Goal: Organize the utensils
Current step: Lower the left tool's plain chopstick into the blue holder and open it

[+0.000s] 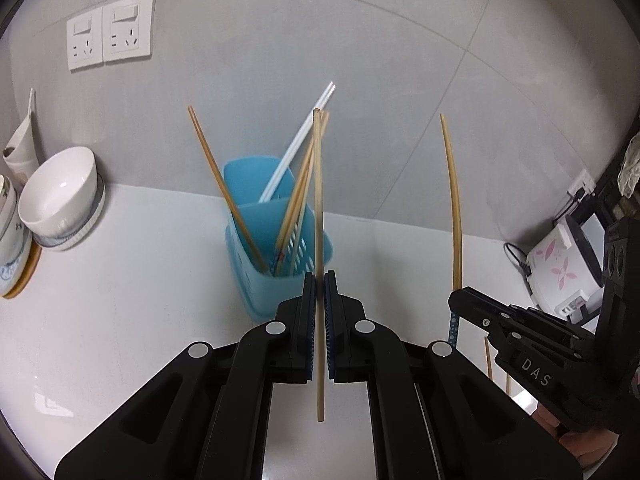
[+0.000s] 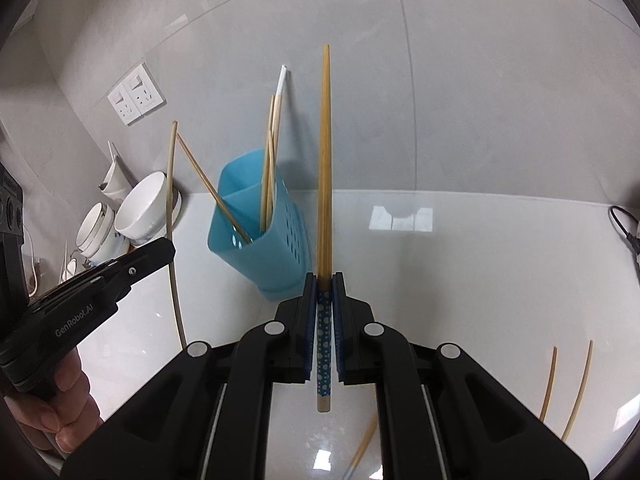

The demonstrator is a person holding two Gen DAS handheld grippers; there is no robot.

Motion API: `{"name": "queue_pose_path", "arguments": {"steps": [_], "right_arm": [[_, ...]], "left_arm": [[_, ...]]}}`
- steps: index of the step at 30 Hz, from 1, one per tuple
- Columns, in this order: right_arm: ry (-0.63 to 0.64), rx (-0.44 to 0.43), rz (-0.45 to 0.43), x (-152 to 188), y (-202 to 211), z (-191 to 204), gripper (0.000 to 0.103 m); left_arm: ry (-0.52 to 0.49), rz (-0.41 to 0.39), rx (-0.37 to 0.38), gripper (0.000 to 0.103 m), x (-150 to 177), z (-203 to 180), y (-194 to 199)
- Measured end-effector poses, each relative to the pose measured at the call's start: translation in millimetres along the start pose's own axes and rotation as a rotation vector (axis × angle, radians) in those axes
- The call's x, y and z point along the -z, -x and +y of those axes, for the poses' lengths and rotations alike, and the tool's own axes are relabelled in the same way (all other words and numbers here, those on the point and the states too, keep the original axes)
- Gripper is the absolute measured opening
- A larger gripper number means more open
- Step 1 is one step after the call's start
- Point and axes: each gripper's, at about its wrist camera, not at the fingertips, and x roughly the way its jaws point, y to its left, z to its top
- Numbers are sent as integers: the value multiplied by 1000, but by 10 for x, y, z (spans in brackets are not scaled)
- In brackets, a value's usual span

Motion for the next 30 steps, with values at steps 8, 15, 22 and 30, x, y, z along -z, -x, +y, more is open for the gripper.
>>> {"name": "queue_pose_path", "arguments": {"steps": [8, 15, 22, 30], "right_arm": [[-2, -13, -37, -248, -79, 77, 7], [-4, -37, -72, -389, -150, 117, 7], [-6, -52, -99, -408, -236, 123, 7], [-25, -50, -95, -423, -343, 61, 7]], "left_arm": [[4, -61, 31, 4, -323, 81, -64], [-19, -161, 60, 4, -561, 128, -110], [-23, -239, 87, 4, -699, 147, -254], [-49, -279, 100, 4, -657, 167, -522]]}}
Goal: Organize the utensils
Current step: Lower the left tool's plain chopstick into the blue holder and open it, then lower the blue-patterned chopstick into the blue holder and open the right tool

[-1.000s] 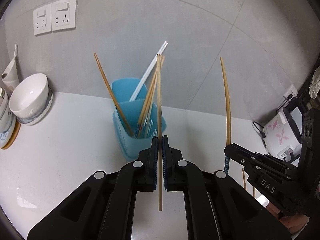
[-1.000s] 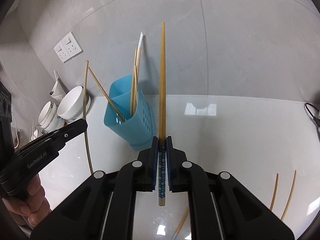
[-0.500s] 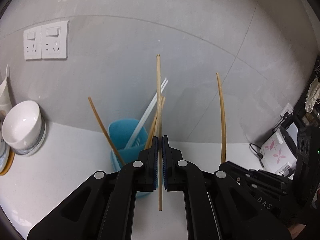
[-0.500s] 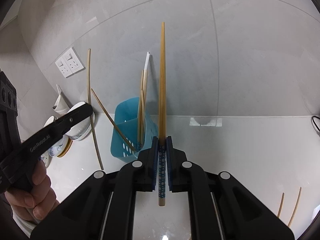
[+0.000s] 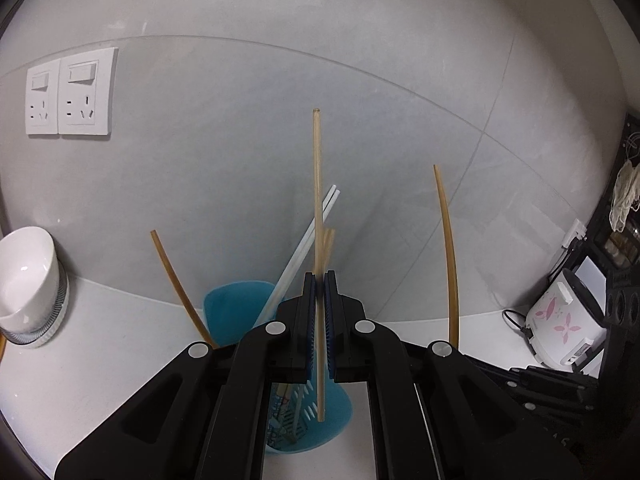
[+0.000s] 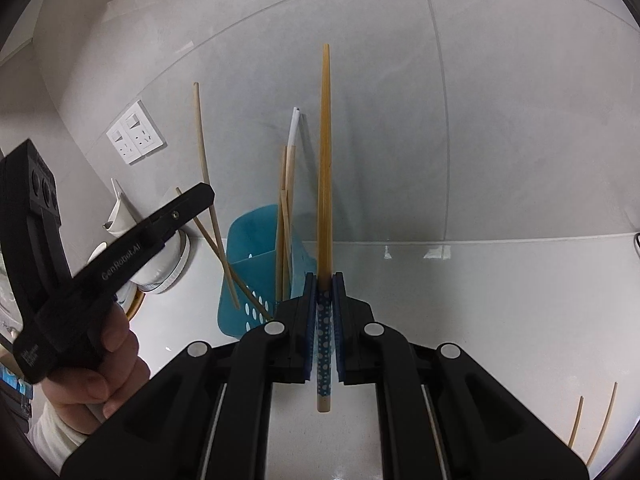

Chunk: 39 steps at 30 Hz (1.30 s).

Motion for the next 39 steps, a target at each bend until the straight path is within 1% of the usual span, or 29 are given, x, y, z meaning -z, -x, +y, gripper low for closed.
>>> {"name": "queue_pose_path", "arguments": {"steps": [4, 8, 10, 17, 19, 23, 24, 27, 29, 30, 32, 34, 35, 39], "right_arm": [[-9, -2, 3, -8, -26, -9, 7], [-2, -5, -2, -3, -41, 2, 7], [-1, -9, 1, -3, -55, -3, 7], [-1, -15, 9, -14, -86, -39, 7], [-3, -15, 14, -14, -103, -55, 7], [-9, -24, 22, -13, -126, -67, 7], [-8, -25, 23, -20, -138, -50, 7], [-2, -27, 26, -27, -153, -37, 7], [3, -29, 26, -27, -152, -33, 7], [7, -30, 26, -30, -150, -26, 7], [14, -35, 26, -40, -145, -14, 7], [21, -40, 24, -50, -134, 2, 7], [26, -46, 24, -54, -128, 12, 7], [46, -57, 16, -91, -116, 66, 7]], "left_arm": [[-25, 5, 20, 4, 120, 10, -87], [-37, 10, 18, 4, 223, -1, -167], [-50, 7, 11, 4, 265, -15, -195], [-74, 39, 0, 4, 404, -69, -286], [-76, 59, -8, 4, 435, -68, -325], [-77, 73, -20, 4, 471, -69, -355], [-78, 56, -28, 4, 473, -73, -353], [-80, 75, -40, 4, 472, -92, -349], [-74, 86, -50, 6, 457, -83, -312], [-72, 90, -56, 8, 455, -95, -291], [-67, 110, -83, 20, 442, -83, -240], [-59, 132, -99, 25, 434, -80, -175], [-50, 132, -101, 32, 437, -72, -131], [-22, 151, -125, 43, 453, 31, 44]]}}
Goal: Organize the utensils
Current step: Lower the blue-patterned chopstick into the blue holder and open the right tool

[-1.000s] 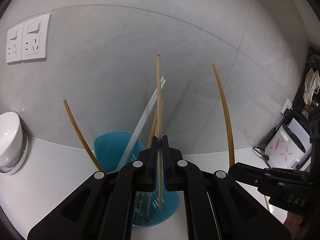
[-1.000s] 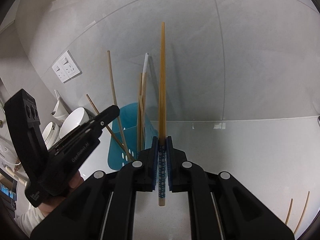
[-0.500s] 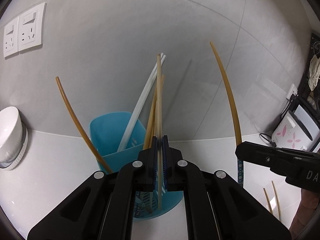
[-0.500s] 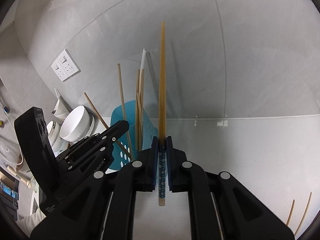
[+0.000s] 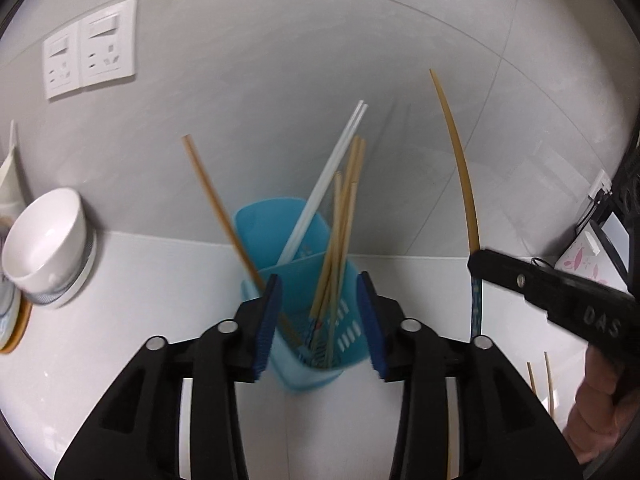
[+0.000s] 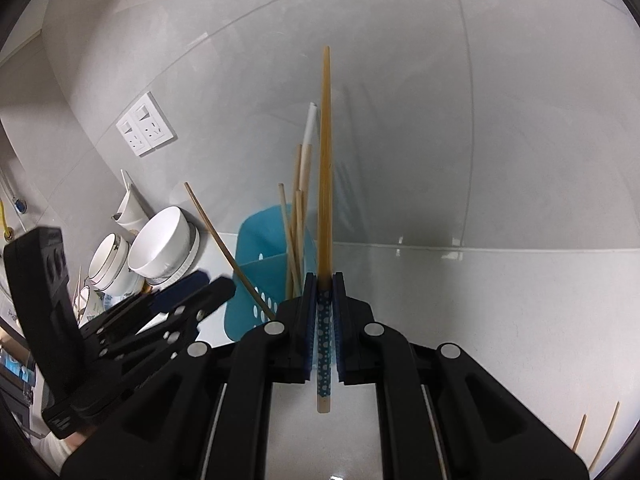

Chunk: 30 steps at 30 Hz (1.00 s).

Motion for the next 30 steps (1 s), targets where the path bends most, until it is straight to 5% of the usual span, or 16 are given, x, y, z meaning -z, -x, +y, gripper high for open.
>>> {"name": "queue_pose_path", "arguments": {"steps": [4, 11, 30], "right_arm": [[8, -21, -11, -69, -8, 58, 7], [38, -52, -35, -213, -57, 218, 7], [77, -43, -117, -234, 366, 349, 7]], "left_arm": [[29, 33, -20, 62, 66, 106, 66], [57, 58, -53, 78, 183, 240, 123], [58, 61, -81, 83, 112, 361, 268]]}}
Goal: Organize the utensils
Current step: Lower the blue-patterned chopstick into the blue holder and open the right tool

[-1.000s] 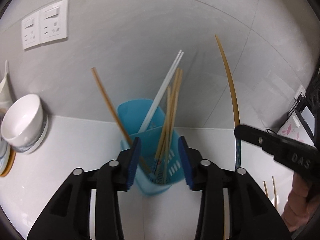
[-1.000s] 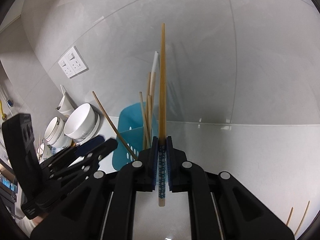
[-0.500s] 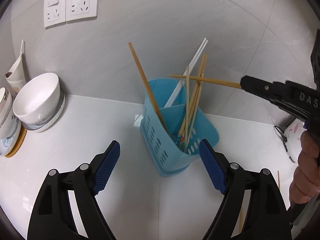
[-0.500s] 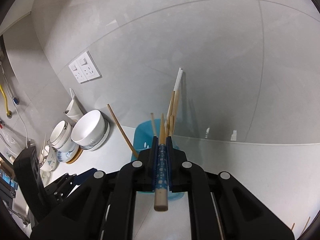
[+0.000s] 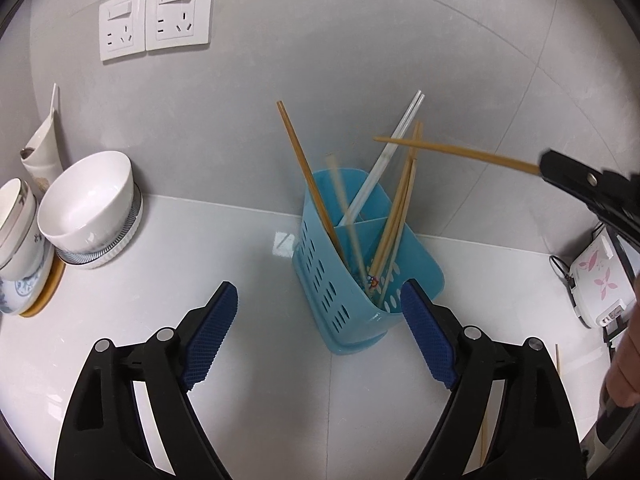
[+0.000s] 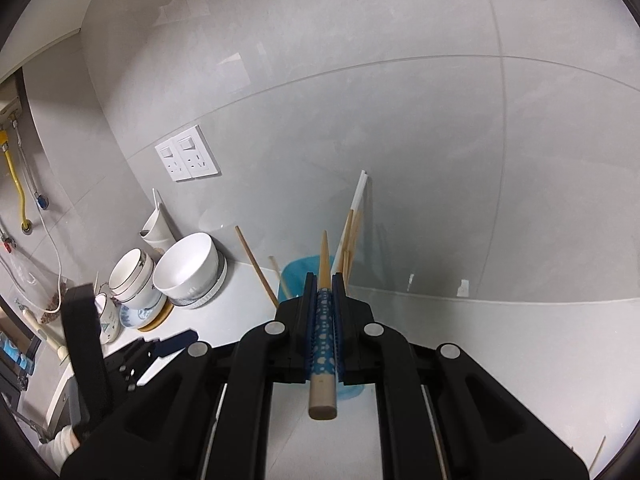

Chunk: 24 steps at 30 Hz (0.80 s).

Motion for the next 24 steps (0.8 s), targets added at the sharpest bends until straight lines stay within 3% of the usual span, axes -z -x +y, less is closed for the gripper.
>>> {"name": "queue_pose_path", "arguments": {"steps": [10, 24], "right_arm": [[29, -6, 48, 214, 238, 58, 7], [70, 8, 163, 470, 183, 200, 7]], "left_arm": [[-6, 8, -16, 84, -8, 34, 33], [-13, 0, -32, 97, -2, 39, 96]]}}
